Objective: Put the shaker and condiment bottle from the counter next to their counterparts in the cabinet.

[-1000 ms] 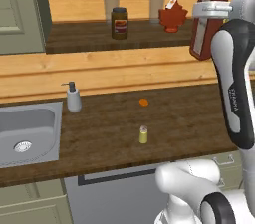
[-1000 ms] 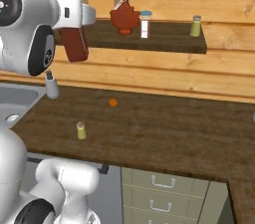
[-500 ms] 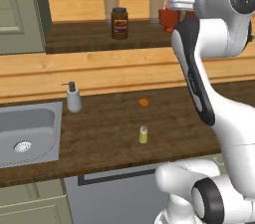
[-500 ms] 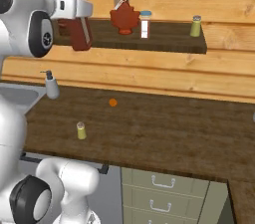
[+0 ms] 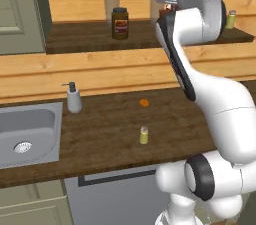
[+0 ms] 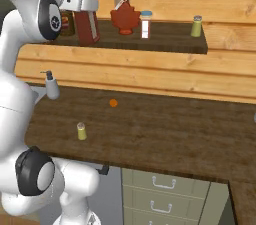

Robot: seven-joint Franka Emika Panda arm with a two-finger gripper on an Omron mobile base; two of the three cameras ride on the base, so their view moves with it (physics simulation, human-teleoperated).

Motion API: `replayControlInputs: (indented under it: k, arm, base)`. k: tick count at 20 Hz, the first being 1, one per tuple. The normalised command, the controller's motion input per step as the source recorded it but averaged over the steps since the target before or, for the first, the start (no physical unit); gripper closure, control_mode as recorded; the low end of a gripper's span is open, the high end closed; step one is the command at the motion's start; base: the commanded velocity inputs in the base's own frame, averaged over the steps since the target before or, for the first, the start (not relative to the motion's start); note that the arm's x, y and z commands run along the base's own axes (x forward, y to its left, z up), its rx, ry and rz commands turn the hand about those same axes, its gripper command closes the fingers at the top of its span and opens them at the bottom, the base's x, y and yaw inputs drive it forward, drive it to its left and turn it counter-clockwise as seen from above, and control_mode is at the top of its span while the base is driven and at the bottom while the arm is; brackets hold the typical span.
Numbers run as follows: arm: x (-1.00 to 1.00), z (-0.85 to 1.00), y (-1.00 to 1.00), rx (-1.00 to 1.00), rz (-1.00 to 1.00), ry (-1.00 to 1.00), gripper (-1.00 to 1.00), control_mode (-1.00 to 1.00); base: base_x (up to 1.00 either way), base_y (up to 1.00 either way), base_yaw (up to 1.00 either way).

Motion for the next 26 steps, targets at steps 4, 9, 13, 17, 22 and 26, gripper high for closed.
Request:
replayControlInputs:
  k: [4, 9, 13, 17, 22, 26]
  arm:
    - [0.32, 0.01, 0.0, 0.06, -0.02, 0.09, 1.0, -1.0]
    - [0.37, -0.03, 0.01, 0.01, 0.0, 0.01, 1.0, -1.0]
    - [0.38, -0.21, 0.0, 0.0, 0.0, 0.0, 1.0, -1.0]
    - [0.38, -0.27, 0.0, 0.0, 0.0, 0.0, 1.0, -1.0]
    - [0.42, -0.05, 0.0, 0.0, 0.0, 0.0, 1.0, -1.0]
    - [0.4, -0.09, 0.01, 0.0, 0.0, 0.0, 1.0, -1.0]
  base:
    - [0.0, 0.0, 0.0]
    - [0.0, 0.0, 0.0]
    - [0.0, 0.0, 0.0]
    - [0.0, 0.0, 0.0]
    - [0.0, 0.0, 0.0]
    - [0.0, 0.0, 0.0]
